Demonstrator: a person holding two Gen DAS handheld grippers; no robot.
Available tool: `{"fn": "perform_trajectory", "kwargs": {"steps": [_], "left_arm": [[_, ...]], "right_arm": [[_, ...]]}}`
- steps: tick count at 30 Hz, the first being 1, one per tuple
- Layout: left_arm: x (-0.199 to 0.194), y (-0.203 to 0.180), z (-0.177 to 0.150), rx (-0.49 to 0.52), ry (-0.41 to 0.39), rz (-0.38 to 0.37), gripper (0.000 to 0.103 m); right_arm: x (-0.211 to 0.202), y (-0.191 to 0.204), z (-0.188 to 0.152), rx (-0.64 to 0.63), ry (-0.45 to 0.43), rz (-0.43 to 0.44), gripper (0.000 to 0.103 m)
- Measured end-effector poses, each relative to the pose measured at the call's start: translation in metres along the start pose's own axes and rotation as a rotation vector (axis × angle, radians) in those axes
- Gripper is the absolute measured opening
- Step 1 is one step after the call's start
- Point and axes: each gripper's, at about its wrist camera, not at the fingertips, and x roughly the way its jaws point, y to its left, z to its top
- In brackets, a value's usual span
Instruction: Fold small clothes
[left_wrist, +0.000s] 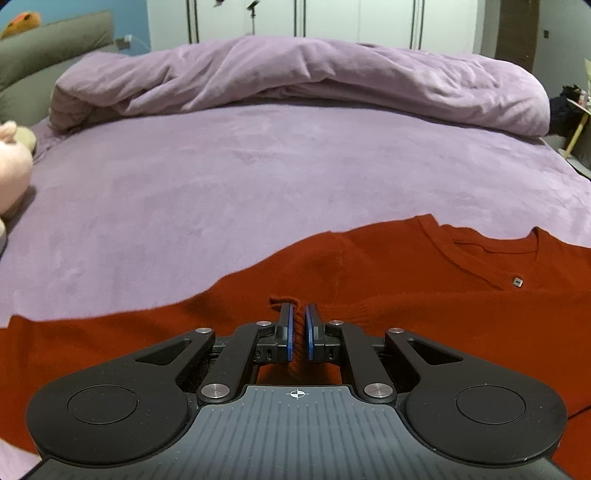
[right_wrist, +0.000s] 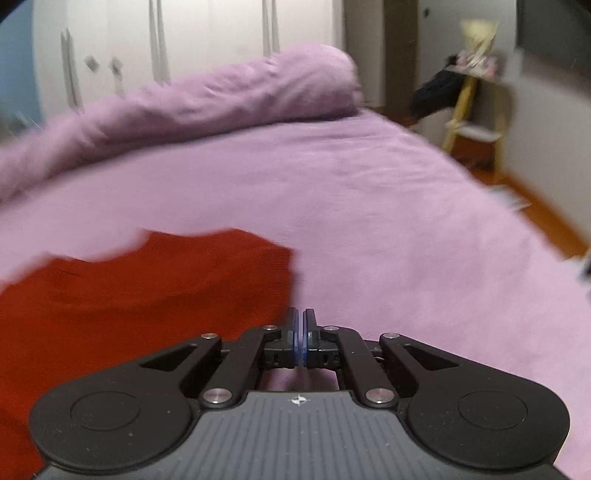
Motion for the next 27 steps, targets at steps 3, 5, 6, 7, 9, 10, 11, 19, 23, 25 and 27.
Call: {"fn": "perform_trajectory", "kwargs": {"steps": [3, 5, 6, 7, 9, 10, 11, 19, 23, 25, 27], "left_arm": [[-0.002, 0.002, -0.004, -0.002, 0.004, -0.004, 0.009], [-0.002, 0.0, -0.006, 0.02, 0.005, 0.002, 0.009], [-0.002, 0.0, -0.006, 0.025, 0.009, 0.004, 0.009], [-0.002, 0.0, -0.007, 0.021, 0.011, 0.003, 0.009], [-0.003, 0.0, -0.007, 0.012, 0.013, -0.006, 0.009], [-0.004, -0.001, -0.007, 0.012, 0.011, -0.007, 0.009], [-0.004, -0.001, -0.008, 0.018, 0.011, -0.004, 0.009], [-0.003, -0.009, -0.009, 0.039, -0.008, -0.016, 0.009], [-0.009, -0.016, -0.007, 0.037, -0.033, -0.05, 0.009], [-0.007, -0.023, -0.008, 0.061, -0.035, -0.055, 0.009], [0.002, -0.027, -0.01, 0.075, -0.008, -0.044, 0.01]], "right_arm": [[-0.028, 0.0, -0.018, 0.071, 0.0, 0.127, 0.041], [-0.032, 0.004, -0.029, 0.054, 0.018, 0.12, 0.042], [-0.028, 0.01, -0.03, 0.023, 0.022, 0.096, 0.042], [-0.024, 0.015, -0.028, -0.004, 0.02, 0.06, 0.042], [-0.012, 0.026, -0.02, -0.06, 0.009, 0.025, 0.042], [-0.004, 0.032, -0.017, -0.083, 0.009, 0.002, 0.041], [0.005, 0.037, -0.014, -0.11, 0.015, -0.03, 0.041], [0.039, 0.053, -0.018, -0.287, 0.031, -0.146, 0.01], [0.045, 0.053, -0.022, -0.38, -0.014, -0.251, 0.003], [0.052, 0.044, -0.021, -0.366, -0.008, -0.298, 0.003], [0.054, 0.036, -0.017, -0.34, -0.002, -0.299, 0.003]]}}
